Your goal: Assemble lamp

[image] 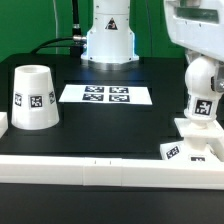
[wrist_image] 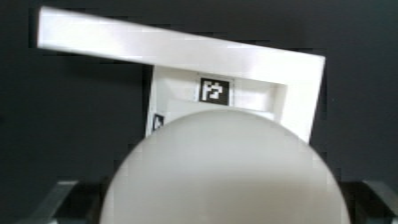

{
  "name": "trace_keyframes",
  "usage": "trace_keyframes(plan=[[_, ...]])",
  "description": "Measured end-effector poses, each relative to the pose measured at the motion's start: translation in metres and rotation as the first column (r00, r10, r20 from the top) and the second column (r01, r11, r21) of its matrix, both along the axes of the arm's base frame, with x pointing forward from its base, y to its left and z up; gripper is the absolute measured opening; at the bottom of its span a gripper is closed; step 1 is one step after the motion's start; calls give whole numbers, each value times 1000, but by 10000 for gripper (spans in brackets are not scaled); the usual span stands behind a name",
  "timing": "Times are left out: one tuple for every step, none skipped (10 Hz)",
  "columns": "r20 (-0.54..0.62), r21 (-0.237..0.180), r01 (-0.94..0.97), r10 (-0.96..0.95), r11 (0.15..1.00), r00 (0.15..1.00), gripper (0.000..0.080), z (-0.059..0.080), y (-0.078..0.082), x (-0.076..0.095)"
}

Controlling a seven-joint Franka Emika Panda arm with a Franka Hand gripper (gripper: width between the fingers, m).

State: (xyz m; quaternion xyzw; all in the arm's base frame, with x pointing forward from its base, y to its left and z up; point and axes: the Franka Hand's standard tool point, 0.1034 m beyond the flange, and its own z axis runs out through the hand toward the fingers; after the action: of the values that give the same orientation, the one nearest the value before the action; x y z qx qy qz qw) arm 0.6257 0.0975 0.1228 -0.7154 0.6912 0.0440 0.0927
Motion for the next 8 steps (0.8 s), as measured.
trace_keyframes(plan=[[-5,13,44,-44,999,999,577,0,0,1],[-7,18,60,-60,998,998,577,0,2,1],[-10,22,74,-74,997,997,628,0,4,0],[-5,20,52,-52,998,999,677,0,4,0],[-4,14,-47,47,999,999,677,1,2,-1],[-19,17,-93,94,995,995,695,3,1,-2],[-10,16,-135,135,991,991,698,4,2,-1],[9,11,-223,223,975,975,698,4,2,-2]])
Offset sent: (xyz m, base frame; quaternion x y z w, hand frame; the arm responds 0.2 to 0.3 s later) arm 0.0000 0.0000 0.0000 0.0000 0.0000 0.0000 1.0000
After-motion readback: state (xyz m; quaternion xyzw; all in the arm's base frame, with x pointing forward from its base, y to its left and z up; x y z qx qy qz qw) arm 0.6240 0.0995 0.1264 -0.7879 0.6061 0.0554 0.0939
